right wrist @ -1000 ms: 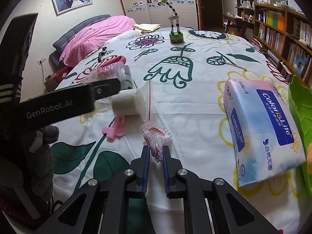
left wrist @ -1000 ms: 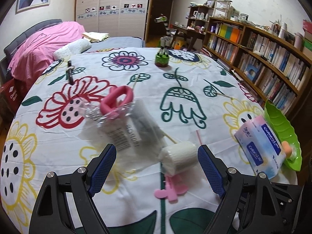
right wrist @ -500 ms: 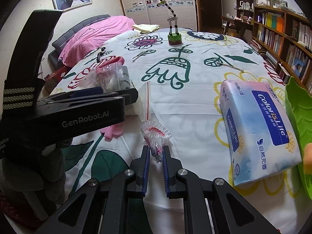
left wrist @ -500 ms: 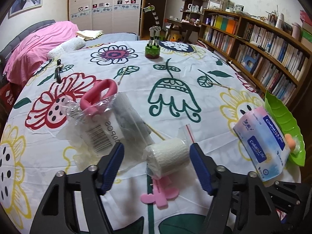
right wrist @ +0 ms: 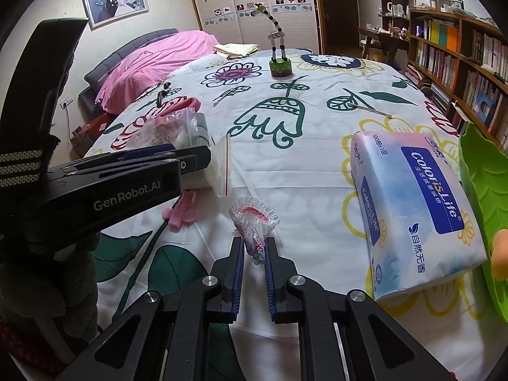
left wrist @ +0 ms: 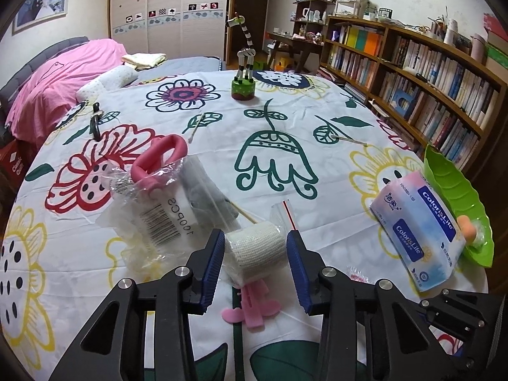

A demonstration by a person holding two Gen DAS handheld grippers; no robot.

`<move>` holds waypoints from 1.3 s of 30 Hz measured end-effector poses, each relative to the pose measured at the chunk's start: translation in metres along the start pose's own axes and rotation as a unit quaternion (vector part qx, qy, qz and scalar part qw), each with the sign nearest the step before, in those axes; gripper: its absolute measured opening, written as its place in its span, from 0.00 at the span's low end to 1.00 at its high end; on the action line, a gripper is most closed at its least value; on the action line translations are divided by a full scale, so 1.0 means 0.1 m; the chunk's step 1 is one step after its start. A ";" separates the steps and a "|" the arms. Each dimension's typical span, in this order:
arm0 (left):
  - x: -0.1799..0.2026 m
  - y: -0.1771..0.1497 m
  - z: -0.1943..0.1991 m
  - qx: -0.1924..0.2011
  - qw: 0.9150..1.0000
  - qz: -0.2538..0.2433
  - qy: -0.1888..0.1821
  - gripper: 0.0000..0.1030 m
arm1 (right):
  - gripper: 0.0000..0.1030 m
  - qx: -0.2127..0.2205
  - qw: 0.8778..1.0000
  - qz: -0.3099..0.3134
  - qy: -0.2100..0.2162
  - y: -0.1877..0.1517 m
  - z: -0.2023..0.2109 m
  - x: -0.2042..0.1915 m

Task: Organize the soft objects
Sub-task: 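Lift the pink-trimmed bag with the right tool while the left tool approaches the bandage roll, then carry the pink-trimmed bag and bandage roll toward the green bowl with both tools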

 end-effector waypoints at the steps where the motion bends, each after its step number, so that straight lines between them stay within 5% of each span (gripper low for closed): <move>1: 0.00 0.01 0.01 0.002 1.000 -0.001 0.001 0.40 | 0.13 0.000 1.000 0.000 0.000 0.00 0.00 0.00; 39: 0.16 0.11 0.28 0.031 0.999 -0.014 0.008 0.40 | 0.13 0.039 0.999 -0.011 -0.010 0.11 0.24 0.10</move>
Point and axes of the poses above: each gripper's, at about its wrist camera, not at the fingertips, and z roughly against the way its jaws point, x to its right, y to its top, the point moved 9 cm from there along -z, roughly the way its jaws point, and after that the axes turned 1 degree about x, right-handed, at the moved point
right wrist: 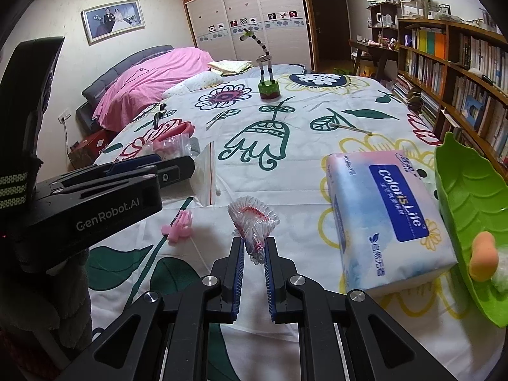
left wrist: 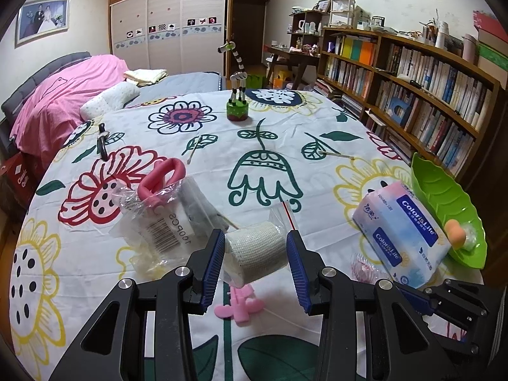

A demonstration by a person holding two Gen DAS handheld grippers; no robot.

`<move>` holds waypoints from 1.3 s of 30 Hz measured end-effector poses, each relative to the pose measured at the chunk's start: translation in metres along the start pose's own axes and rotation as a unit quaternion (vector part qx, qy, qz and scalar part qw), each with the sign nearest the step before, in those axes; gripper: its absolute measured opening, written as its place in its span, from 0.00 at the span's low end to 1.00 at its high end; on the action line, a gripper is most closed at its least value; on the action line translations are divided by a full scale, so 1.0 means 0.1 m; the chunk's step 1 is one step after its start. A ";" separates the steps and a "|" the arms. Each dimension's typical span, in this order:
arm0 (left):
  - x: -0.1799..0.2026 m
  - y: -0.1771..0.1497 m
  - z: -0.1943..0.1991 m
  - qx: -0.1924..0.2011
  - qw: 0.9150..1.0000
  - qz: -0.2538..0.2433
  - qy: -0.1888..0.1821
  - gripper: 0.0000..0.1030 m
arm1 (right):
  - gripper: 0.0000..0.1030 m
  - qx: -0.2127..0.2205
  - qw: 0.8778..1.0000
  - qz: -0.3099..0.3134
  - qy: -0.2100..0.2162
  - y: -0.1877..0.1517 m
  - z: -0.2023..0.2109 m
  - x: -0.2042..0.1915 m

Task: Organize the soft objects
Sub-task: 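Carry the pink-trimmed bag and bandage roll toward the green bowl with both tools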

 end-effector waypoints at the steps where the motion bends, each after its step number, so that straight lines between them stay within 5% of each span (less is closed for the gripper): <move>1: 0.01 0.01 0.01 0.001 1.000 -0.001 0.000 0.40 | 0.13 0.001 1.000 -0.001 0.000 0.01 0.01 0.01; 16: 0.24 0.07 0.08 0.009 1.000 -0.019 -0.007 0.40 | 0.13 0.033 0.999 -0.023 -0.024 0.13 0.25 0.33; 39: 1.03 0.15 0.07 0.012 0.996 -0.083 -0.034 0.40 | 0.13 0.077 0.985 -0.082 -0.130 0.16 0.70 1.37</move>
Point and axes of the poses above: each gripper's, at about its wrist camera, not at the fingertips, and z roughly against the way its jaws point, x to its right, y to its top, the point moved 9 cm from there along -z, roughly the way its jaws point, and after that the axes turned 1 degree about x, right-handed, at the moved point
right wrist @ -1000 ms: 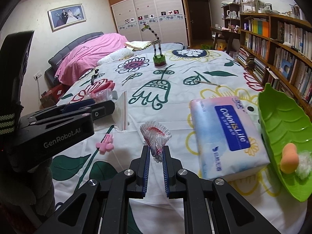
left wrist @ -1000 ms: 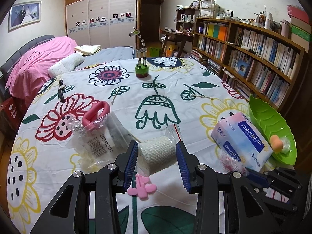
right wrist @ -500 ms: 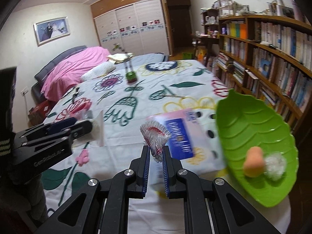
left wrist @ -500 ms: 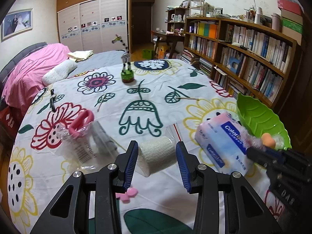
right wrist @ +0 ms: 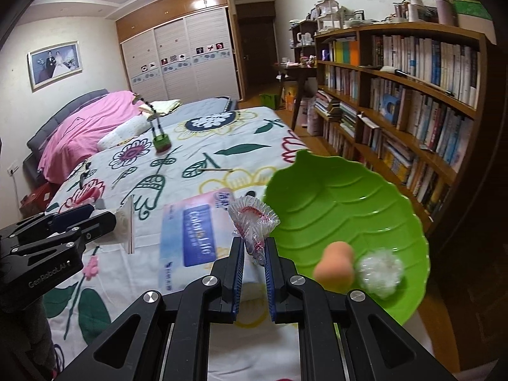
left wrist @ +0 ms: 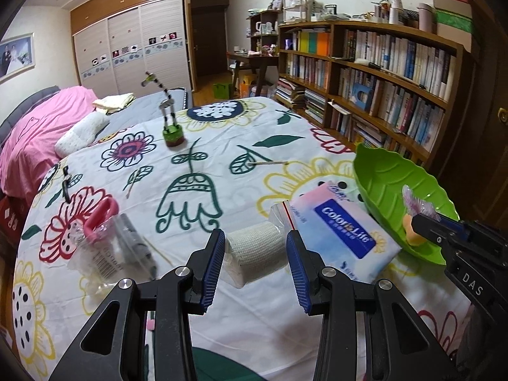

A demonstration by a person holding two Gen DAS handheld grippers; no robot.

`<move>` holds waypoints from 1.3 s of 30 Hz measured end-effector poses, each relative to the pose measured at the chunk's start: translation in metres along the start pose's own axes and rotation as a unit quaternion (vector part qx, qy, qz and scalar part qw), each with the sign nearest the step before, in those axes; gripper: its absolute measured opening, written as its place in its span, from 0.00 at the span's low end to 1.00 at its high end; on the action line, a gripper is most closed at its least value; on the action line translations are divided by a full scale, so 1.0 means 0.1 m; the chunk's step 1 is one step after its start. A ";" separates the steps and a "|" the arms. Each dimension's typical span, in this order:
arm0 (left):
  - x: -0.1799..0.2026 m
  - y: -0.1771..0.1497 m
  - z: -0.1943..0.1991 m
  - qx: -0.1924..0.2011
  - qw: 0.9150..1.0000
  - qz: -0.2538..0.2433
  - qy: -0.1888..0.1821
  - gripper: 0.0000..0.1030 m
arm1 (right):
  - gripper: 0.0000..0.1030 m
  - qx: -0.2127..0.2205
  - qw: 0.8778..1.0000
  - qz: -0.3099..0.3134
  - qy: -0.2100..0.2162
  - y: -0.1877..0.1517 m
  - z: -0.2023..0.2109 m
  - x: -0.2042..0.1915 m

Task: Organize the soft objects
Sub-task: 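Carry the pink-trimmed bag and bandage roll toward the green bowl with both tools, then open the right tool to drop the pink-trimmed bag into the green bowl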

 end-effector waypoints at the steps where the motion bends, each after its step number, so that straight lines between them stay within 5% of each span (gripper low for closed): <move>1: 0.02 0.01 -0.01 0.000 1.000 -0.002 -0.001 0.40 | 0.13 0.002 1.000 -0.001 -0.004 0.00 0.00 0.04; 30: 0.87 0.24 -0.19 -0.002 0.997 -0.061 -0.046 0.40 | 0.14 0.012 0.996 -0.060 -0.063 -0.03 0.03 0.82; 34: 0.97 0.28 -0.22 -0.002 0.996 -0.064 -0.058 0.40 | 0.42 0.005 0.994 -0.093 -0.058 -0.05 0.00 0.99; 39: 1.10 0.33 -0.25 -0.004 0.995 -0.067 -0.072 0.40 | 0.42 0.015 0.992 -0.105 -0.065 -0.04 0.06 1.09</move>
Point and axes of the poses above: each gripper's, at about its wrist camera, not at the fingertips, and z roughly against the way its jaws point, x to its right, y to its top, the point moved 9 cm from there along -z, roughly the way its jaws point, and after that the axes turned 1 degree about x, right-handed, at the moved point
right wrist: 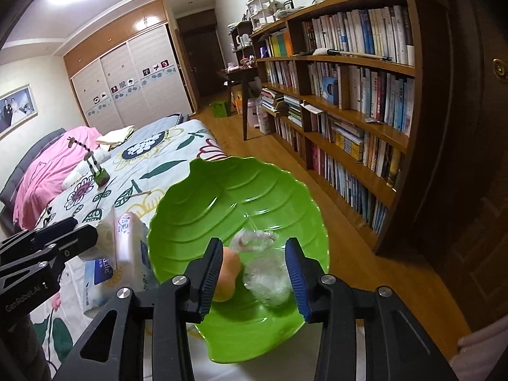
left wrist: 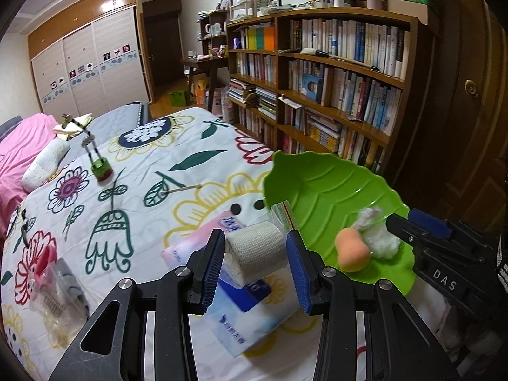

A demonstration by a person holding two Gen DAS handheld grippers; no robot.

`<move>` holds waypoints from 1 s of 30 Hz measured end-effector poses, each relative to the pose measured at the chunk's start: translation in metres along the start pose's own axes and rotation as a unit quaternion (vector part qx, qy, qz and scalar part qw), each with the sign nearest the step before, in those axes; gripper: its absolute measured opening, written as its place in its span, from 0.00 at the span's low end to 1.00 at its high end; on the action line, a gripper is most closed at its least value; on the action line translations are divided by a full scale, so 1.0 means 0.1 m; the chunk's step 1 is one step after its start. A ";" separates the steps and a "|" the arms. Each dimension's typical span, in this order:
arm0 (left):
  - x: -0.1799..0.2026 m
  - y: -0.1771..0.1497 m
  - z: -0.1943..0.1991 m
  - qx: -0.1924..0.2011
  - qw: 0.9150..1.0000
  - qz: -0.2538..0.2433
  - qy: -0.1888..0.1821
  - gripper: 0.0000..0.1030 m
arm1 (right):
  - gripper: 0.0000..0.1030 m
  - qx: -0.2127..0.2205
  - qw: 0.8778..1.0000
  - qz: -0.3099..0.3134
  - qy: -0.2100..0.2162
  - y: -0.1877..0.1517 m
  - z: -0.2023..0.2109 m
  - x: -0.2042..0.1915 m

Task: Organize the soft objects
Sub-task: 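Open the right tool to drop the pink-trimmed bag into the green bowl, then lower the bandage roll over the green bowl and open the left tool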

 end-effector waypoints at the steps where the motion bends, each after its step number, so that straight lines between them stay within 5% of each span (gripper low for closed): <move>1: 0.03 0.02 -0.01 0.000 1.000 -0.001 -0.005 0.40 | 0.43 0.001 1.000 -0.001 0.000 0.00 0.01 0.01; 18: 0.43 0.19 -0.24 -0.001 0.998 -0.005 -0.058 0.42 | 0.43 0.007 1.000 -0.009 -0.003 -0.02 0.07 0.04; 22: 0.44 0.20 -0.26 0.003 0.998 -0.001 -0.059 0.62 | 0.43 0.005 1.000 -0.008 -0.003 -0.04 0.07 0.03; 30: 0.28 0.14 -0.30 -0.005 0.999 0.019 -0.046 0.63 | 0.43 0.001 1.000 -0.010 -0.005 -0.07 0.05 0.03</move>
Point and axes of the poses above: each gripper's, at about its wrist camera, not at the fingertips, and z roughly against the way its jaws point, x to its right, y to its top, the point moved 9 cm from there along -z, roughly the way its jaws point, and after that the axes turned 1 degree about x, right-handed, at the moved point
